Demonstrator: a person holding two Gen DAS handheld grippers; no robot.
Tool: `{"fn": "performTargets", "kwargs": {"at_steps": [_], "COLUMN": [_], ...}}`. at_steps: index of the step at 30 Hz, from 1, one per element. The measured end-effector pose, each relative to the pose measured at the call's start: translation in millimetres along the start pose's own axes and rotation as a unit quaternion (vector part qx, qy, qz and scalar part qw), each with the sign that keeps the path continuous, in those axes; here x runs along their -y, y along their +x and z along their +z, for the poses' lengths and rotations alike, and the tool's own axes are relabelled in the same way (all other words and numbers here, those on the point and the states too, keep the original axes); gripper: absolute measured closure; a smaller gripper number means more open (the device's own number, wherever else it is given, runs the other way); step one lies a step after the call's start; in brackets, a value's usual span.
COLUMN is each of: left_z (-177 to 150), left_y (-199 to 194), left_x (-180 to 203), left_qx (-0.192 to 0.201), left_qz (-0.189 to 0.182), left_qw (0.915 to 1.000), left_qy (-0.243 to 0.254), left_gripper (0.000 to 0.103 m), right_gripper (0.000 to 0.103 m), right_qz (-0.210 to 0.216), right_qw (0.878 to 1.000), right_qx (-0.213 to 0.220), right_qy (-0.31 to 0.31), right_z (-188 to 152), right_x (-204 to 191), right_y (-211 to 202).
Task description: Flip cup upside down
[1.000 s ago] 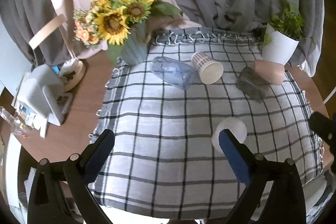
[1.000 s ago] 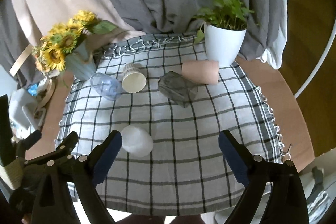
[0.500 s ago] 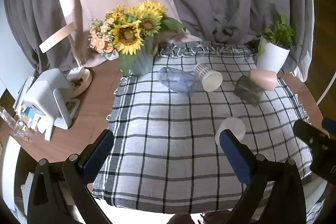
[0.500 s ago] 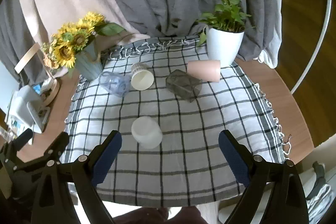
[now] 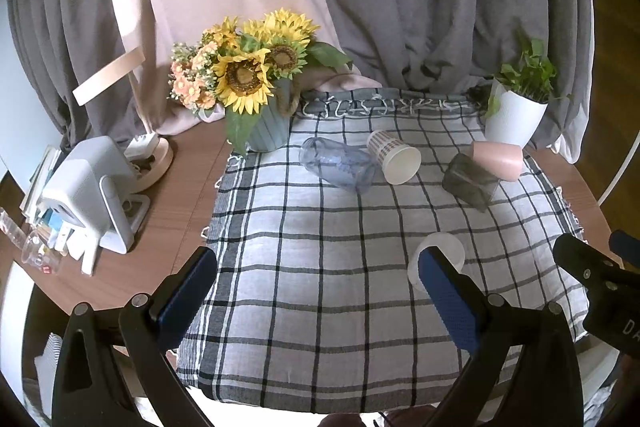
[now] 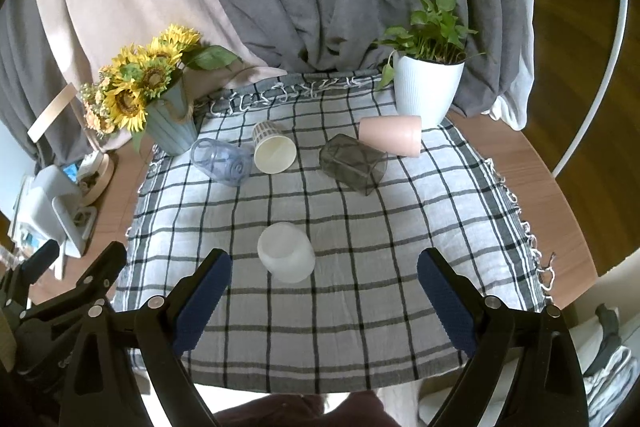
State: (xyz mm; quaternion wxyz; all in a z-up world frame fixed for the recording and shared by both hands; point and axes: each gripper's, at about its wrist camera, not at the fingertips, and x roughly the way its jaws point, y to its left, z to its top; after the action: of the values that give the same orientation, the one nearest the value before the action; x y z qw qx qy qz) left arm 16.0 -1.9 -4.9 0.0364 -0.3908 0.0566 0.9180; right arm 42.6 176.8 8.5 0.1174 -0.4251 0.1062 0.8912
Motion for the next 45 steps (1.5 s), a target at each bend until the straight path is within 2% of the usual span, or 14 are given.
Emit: {"fn": "performTargets", "kwargs": {"at_steps": [45], "left_z": [-2.3], "left_y": [6.7], "left_x": [-2.4], "left_qx": [-0.011], "left_qz": [0.0], "left_qw": [0.9999], "left_qy": [0.004], "left_gripper": [0.0], "right_gripper": [0.008], "right_qz": [0.0], "right_qw": [1.0], "right_qx": [-0.011], "right_qy": [0.002], "right_z": [-3.1], "right_x": [-2.2], "right_y": [5.7]}}
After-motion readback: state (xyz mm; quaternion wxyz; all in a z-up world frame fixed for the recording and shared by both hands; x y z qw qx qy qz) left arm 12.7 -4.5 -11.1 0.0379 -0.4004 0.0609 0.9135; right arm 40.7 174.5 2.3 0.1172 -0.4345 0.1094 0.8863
